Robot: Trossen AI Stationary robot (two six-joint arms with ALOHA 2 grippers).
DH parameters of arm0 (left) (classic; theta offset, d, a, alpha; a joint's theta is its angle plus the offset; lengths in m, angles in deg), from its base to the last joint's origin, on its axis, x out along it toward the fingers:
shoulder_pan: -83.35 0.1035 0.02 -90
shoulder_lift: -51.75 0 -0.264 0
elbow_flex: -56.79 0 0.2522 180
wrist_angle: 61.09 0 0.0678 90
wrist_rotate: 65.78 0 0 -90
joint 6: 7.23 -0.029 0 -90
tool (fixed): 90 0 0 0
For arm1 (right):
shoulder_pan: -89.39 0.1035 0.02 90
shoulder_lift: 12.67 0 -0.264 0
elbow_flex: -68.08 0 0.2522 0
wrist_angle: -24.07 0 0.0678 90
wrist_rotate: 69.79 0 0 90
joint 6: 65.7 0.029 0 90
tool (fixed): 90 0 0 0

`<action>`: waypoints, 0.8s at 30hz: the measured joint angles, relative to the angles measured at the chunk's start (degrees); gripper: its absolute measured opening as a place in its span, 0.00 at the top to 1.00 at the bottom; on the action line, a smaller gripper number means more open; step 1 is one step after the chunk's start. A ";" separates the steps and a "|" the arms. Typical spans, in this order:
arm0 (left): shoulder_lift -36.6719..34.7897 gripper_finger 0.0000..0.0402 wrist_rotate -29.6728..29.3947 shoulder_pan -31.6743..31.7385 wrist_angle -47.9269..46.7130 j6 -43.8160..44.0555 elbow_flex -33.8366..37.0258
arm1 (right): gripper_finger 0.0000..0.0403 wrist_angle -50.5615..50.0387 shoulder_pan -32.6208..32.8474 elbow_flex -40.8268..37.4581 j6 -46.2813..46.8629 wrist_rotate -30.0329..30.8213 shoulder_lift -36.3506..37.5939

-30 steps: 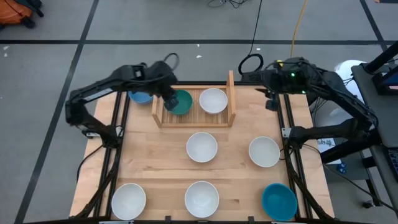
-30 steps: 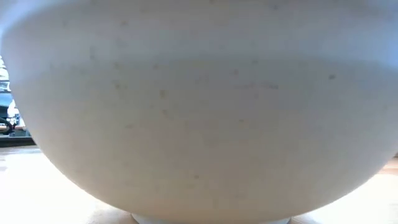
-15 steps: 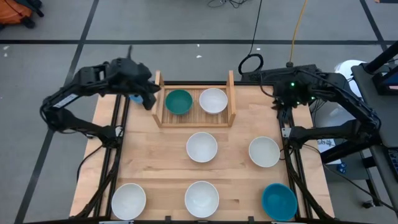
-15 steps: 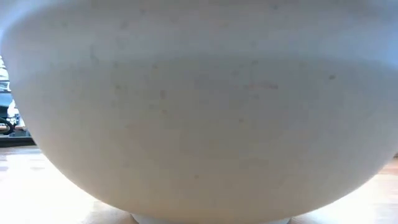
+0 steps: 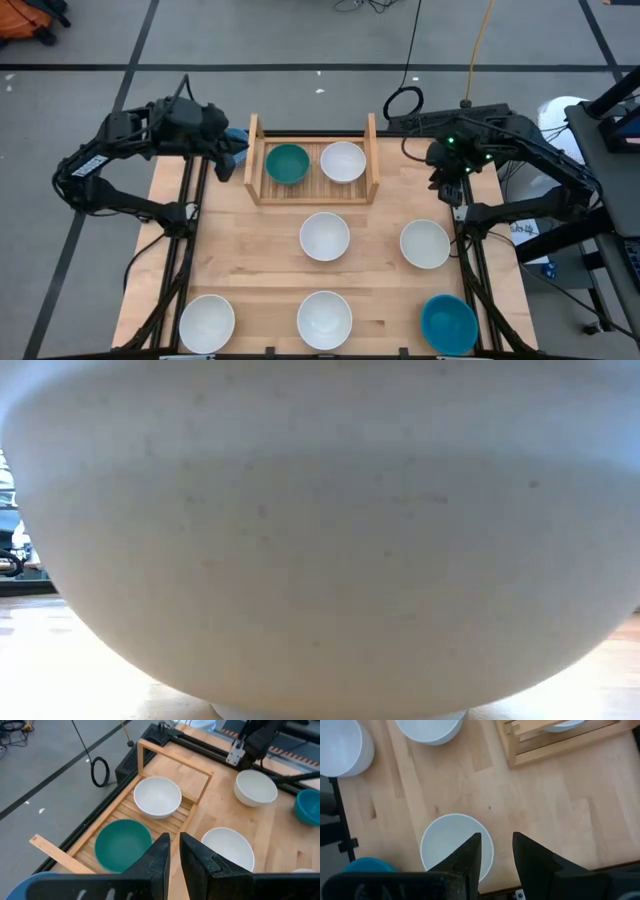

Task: Place and stack bowls onto a shelf
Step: Stack the white bowl on top of the white bowl on the shelf

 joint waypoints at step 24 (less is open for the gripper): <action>-0.07 0.88 -0.02 -0.90 -6.46 2.36 0.52 | 0.74 4.22 3.43 -23.42 0.29 -0.03 -1.20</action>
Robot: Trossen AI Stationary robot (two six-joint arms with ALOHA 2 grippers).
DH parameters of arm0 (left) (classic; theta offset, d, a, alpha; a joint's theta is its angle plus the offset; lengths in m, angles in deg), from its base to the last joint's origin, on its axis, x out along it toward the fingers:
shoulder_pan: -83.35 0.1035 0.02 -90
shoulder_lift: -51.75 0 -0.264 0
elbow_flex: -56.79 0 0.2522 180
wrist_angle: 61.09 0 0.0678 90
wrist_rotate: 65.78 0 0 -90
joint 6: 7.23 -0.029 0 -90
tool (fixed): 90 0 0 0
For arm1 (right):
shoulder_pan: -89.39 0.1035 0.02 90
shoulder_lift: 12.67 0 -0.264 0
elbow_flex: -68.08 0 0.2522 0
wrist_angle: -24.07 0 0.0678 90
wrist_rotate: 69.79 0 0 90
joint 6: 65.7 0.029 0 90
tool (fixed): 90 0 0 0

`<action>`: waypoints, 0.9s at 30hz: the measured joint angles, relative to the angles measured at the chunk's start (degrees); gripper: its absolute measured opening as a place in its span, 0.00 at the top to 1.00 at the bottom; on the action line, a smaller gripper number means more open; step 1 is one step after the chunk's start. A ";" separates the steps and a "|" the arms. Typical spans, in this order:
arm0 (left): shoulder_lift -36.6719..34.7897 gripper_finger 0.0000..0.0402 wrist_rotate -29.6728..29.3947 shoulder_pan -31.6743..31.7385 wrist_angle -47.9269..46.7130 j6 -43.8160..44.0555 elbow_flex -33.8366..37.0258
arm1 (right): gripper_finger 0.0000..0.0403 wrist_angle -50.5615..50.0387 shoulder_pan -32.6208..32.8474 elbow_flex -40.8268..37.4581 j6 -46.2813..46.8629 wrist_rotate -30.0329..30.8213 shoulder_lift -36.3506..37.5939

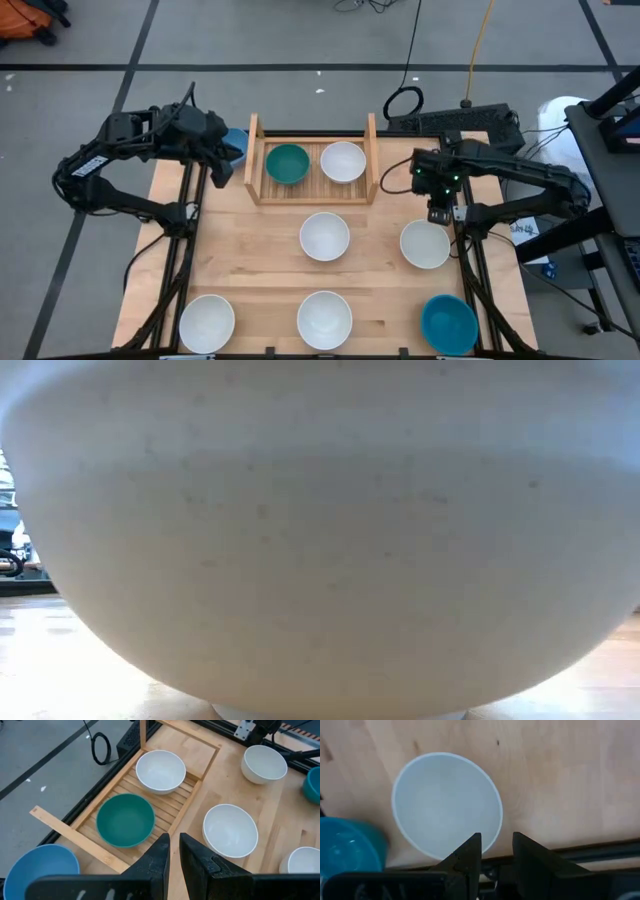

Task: Place and stack bowls onto a shelf
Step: Stack the white bowl on top of the white bowl on the shelf

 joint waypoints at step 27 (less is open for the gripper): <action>0.00 0.88 0.00 0.00 0.00 1.66 0.02 | 0.74 23.54 0.00 -21.36 -2.10 -3.06 0.52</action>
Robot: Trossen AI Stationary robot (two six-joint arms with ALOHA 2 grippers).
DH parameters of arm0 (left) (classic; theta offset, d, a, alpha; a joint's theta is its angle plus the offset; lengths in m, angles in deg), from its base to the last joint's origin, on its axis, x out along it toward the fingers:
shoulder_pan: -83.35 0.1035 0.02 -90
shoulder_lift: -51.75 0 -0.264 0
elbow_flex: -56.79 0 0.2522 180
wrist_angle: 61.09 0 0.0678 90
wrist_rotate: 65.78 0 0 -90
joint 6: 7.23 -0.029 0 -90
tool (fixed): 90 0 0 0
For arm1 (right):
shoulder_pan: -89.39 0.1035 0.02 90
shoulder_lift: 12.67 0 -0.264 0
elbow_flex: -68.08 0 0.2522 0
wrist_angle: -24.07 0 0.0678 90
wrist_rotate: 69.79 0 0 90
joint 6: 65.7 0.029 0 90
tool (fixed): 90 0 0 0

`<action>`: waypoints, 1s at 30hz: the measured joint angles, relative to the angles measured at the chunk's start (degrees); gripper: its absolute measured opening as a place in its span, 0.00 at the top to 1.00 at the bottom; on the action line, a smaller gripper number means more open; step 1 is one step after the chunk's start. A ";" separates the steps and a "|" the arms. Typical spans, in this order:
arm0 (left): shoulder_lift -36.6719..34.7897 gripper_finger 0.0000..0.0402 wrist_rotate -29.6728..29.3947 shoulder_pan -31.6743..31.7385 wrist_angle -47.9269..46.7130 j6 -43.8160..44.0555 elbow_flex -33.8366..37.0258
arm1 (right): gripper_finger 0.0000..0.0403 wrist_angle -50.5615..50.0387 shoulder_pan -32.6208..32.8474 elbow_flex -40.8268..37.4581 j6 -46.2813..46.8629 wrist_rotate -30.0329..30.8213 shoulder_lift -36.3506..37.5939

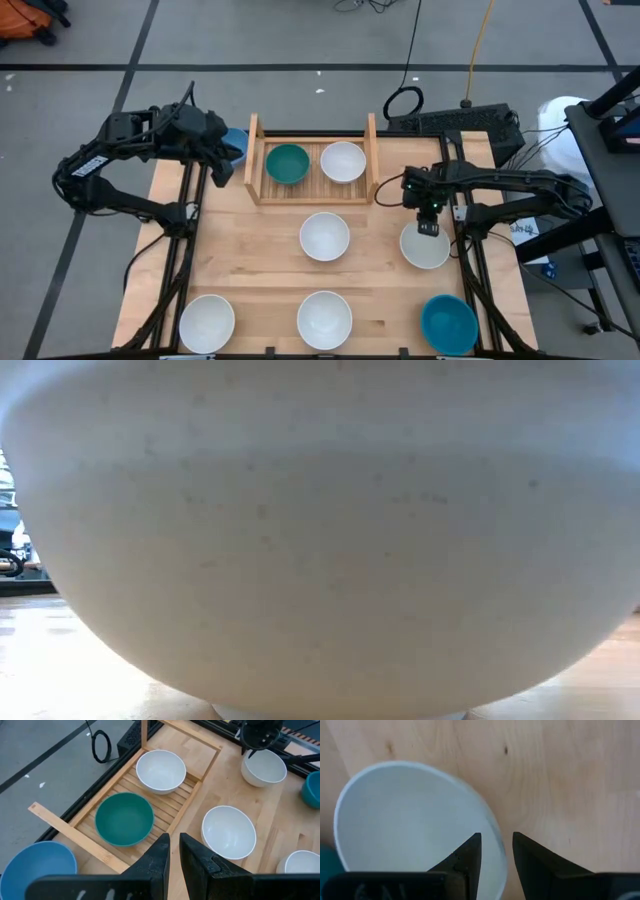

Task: Place and stack bowls onto a shelf
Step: Stack the white bowl on top of the white bowl on the shelf

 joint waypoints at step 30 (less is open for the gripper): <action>0.00 0.88 0.00 0.01 0.01 0.13 0.00 | 0.80 6.62 -0.02 -1.71 3.31 -3.05 -8.11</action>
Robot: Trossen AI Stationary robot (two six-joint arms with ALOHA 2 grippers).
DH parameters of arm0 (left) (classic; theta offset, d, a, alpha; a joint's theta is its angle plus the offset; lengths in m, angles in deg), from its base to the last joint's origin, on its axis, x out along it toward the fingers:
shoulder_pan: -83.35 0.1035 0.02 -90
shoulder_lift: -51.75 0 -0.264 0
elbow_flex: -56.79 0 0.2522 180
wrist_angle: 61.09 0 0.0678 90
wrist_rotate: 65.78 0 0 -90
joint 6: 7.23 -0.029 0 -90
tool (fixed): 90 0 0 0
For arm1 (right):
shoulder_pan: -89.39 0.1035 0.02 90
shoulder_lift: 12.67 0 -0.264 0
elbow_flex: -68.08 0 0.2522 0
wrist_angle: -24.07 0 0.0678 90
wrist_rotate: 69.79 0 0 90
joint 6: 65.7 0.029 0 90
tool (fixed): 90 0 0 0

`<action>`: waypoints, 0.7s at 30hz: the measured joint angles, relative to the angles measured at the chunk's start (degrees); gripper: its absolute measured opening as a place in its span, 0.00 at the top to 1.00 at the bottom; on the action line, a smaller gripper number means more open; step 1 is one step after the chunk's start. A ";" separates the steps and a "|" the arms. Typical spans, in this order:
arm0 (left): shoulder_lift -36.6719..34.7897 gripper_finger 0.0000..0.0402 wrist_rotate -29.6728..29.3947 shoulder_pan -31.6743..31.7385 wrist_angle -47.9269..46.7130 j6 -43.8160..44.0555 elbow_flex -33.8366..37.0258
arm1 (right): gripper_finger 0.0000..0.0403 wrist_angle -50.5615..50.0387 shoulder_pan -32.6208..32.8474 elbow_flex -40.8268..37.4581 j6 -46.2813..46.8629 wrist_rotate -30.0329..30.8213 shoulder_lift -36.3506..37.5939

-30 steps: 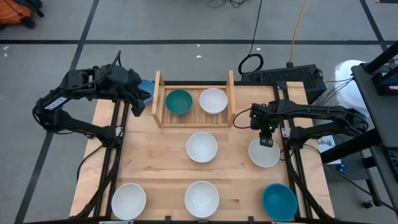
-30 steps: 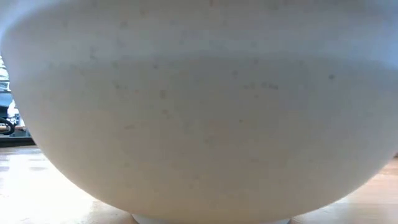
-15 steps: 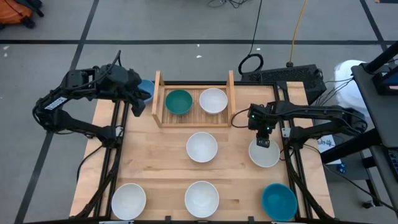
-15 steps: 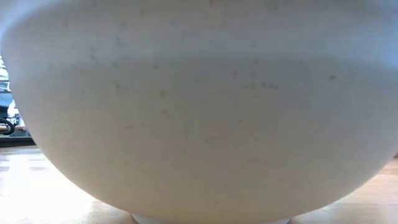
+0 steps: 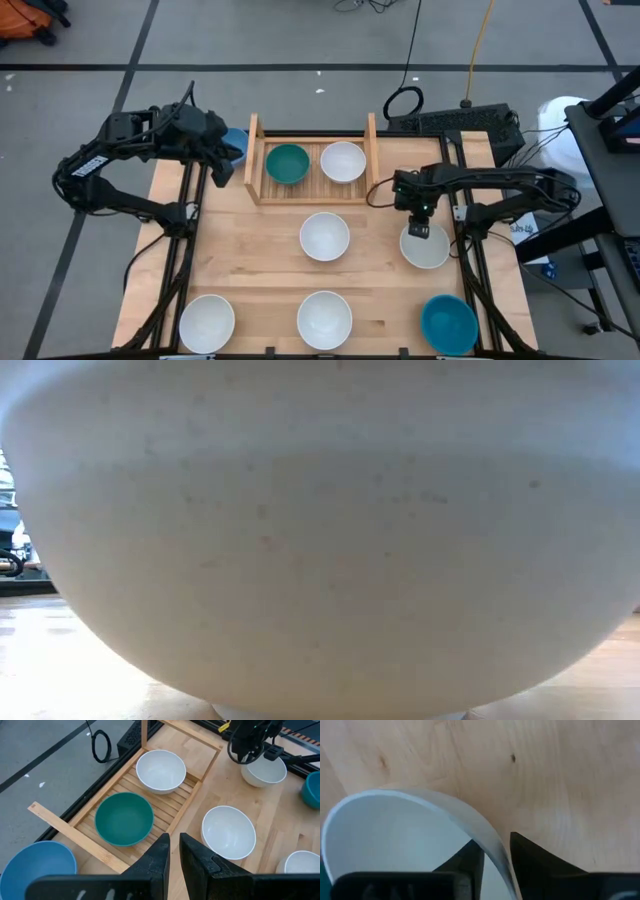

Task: Place and stack bowls onto a shelf
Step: Stack the white bowl on top of the white bowl on the shelf

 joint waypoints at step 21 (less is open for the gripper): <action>0.00 0.88 0.00 -0.01 0.02 -0.04 0.00 | 1.00 -8.24 0.04 8.14 -1.26 2.60 1.61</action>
